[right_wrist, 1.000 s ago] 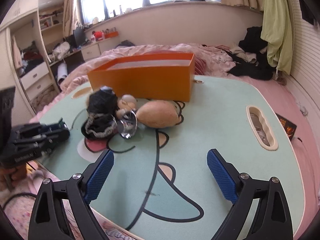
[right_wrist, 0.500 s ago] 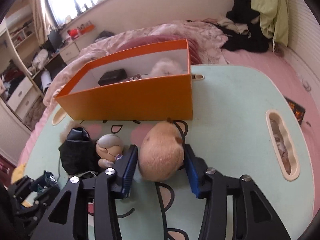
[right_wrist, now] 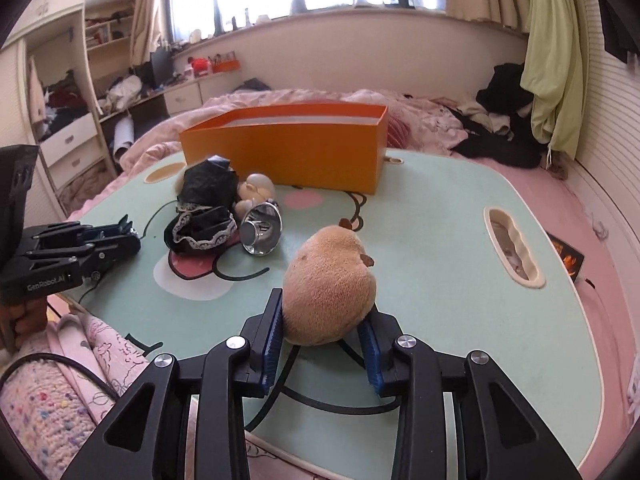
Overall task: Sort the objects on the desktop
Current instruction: 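Carry the green car and tan round item into the orange box and release both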
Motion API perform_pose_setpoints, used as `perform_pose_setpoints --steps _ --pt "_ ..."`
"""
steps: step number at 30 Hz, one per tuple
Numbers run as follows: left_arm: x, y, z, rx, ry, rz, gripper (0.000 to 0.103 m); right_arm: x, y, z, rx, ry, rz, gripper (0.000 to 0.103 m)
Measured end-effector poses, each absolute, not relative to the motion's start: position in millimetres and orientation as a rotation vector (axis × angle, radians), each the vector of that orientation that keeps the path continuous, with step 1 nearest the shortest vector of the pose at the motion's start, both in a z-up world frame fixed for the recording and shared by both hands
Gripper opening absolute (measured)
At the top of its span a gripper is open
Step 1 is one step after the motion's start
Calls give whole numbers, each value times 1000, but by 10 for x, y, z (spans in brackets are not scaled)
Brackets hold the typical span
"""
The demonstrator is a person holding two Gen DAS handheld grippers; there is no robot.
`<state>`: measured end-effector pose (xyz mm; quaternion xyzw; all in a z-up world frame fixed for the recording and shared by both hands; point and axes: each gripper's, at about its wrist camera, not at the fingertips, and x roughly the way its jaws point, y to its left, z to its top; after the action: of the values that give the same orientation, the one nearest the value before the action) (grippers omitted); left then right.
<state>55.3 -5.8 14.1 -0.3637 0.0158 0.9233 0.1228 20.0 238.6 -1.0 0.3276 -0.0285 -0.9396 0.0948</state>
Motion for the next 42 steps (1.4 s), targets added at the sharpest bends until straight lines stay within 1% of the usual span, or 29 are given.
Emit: perform_pose_setpoints --steps 3,7,12,37,42 --pt "560 -43 139 -1064 63 2698 30 192 2328 -28 949 -20 -2815 33" --pt "563 -52 139 -1064 58 2695 30 255 2282 -73 853 57 -2860 33" --pt "558 -52 143 -1068 58 2691 30 260 2361 -123 818 -30 -2844 34" --pt "560 -43 149 -1069 55 2691 30 286 2306 -120 817 -27 -2869 34" --pt "557 -45 152 -1076 57 2689 30 286 2283 -97 835 2 -2871 34"
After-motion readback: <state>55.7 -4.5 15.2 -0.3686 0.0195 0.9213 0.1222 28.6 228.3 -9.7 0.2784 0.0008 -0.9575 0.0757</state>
